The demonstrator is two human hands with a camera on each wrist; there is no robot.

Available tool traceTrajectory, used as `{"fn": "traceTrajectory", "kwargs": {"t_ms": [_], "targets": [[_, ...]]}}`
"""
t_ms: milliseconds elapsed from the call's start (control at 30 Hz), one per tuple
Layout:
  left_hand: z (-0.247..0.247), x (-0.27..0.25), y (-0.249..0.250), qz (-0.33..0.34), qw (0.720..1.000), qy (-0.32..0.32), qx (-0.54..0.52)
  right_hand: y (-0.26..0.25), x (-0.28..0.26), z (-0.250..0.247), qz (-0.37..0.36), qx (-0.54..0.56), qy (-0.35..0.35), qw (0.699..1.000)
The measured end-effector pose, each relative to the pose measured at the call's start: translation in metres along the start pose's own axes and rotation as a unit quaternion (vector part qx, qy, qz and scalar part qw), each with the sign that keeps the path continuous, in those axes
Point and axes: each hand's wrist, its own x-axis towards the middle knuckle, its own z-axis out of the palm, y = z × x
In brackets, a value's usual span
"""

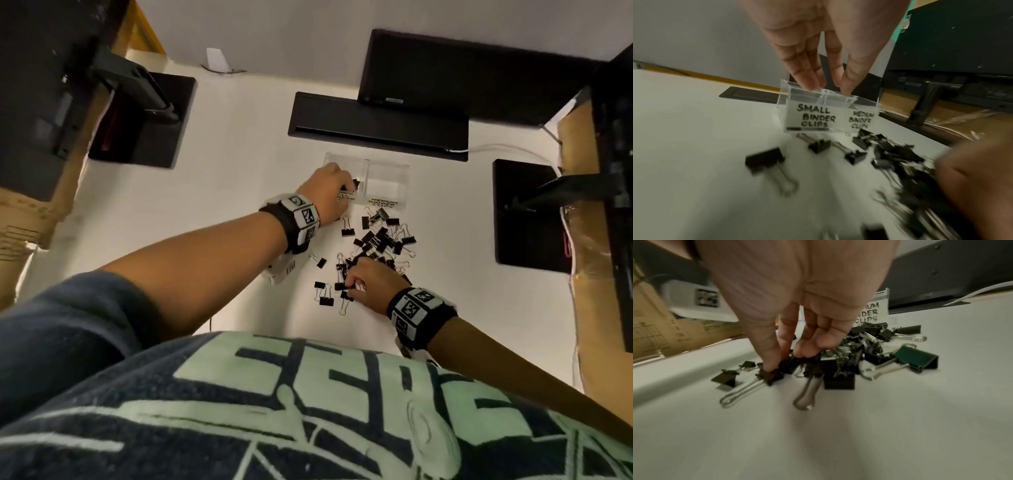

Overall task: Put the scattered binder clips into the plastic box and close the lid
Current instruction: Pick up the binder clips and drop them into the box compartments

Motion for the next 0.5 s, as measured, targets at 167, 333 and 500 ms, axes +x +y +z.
{"fn": "traceTrajectory", "kwargs": {"t_ms": [167,333,500], "targets": [[0.019,-0.061,0.0,0.0,0.999,-0.052,-0.016,0.007,0.011,-0.008,0.018,0.024,0.075,0.997],[0.047,-0.101,-0.012,-0.017,0.987,-0.162,0.014,0.003,0.011,-0.009,0.019,0.028,0.086,0.996],[0.059,-0.112,-0.029,-0.032,0.984,-0.174,0.021,-0.003,0.005,-0.001,0.008,0.012,0.071,0.997]]}}
